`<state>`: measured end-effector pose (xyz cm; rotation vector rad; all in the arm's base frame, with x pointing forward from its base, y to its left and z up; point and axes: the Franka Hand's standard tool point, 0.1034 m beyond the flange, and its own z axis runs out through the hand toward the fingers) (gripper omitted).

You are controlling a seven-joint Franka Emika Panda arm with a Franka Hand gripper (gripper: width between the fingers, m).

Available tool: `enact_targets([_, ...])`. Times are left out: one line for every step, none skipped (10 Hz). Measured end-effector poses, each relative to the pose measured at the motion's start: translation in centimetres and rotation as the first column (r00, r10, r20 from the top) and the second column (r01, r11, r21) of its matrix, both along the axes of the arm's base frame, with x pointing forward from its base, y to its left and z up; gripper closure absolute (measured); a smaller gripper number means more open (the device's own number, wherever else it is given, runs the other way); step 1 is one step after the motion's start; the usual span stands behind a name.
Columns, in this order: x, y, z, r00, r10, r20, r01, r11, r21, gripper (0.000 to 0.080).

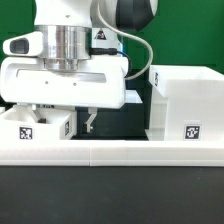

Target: Assemble drawer

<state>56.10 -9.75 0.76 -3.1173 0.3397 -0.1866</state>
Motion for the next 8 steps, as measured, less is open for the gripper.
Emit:
enact_targets([0.00, 0.00, 0.00, 1.000, 0.000, 0.000, 0.000, 1.000, 0.000, 0.0151])
enact_targets([0.00, 0.00, 0.00, 1.000, 0.000, 0.000, 0.000, 1.000, 0.000, 0.0281])
enact_targets([0.00, 0.00, 0.00, 1.000, 0.000, 0.000, 0.000, 1.000, 0.000, 0.0420])
enact_targets([0.00, 0.00, 0.00, 1.000, 0.000, 0.000, 0.000, 1.000, 0.000, 0.0554])
enact_targets([0.00, 0.00, 0.00, 1.000, 0.000, 0.000, 0.000, 1.000, 0.000, 0.0554])
enact_targets([0.00, 0.00, 0.00, 1.000, 0.000, 0.000, 0.000, 1.000, 0.000, 0.0726])
enact_targets([0.08, 0.32, 0.00, 1.000, 0.010, 0.001, -0.010, 1.000, 0.002, 0.0755])
enact_targets([0.07, 0.29, 0.00, 1.000, 0.009, 0.000, -0.009, 1.000, 0.002, 0.0755])
